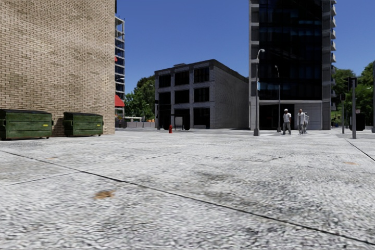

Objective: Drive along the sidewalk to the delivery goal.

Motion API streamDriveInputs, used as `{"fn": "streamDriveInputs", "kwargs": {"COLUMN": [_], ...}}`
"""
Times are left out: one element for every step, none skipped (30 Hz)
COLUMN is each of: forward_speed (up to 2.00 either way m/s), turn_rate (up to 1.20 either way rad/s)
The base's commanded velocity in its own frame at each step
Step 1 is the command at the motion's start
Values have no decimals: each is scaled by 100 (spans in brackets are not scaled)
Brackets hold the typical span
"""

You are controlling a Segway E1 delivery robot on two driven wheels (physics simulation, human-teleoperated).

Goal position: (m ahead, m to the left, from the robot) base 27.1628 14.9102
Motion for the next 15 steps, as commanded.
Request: {"fn": "streamDriveInputs", "kwargs": {"forward_speed": [200,200,200,200,200,200,200,200,200,200,200,200,200,200,200], "turn_rate": [73,101,112,112,115,78,51,27,9,9,3,2,1,1,0]}}
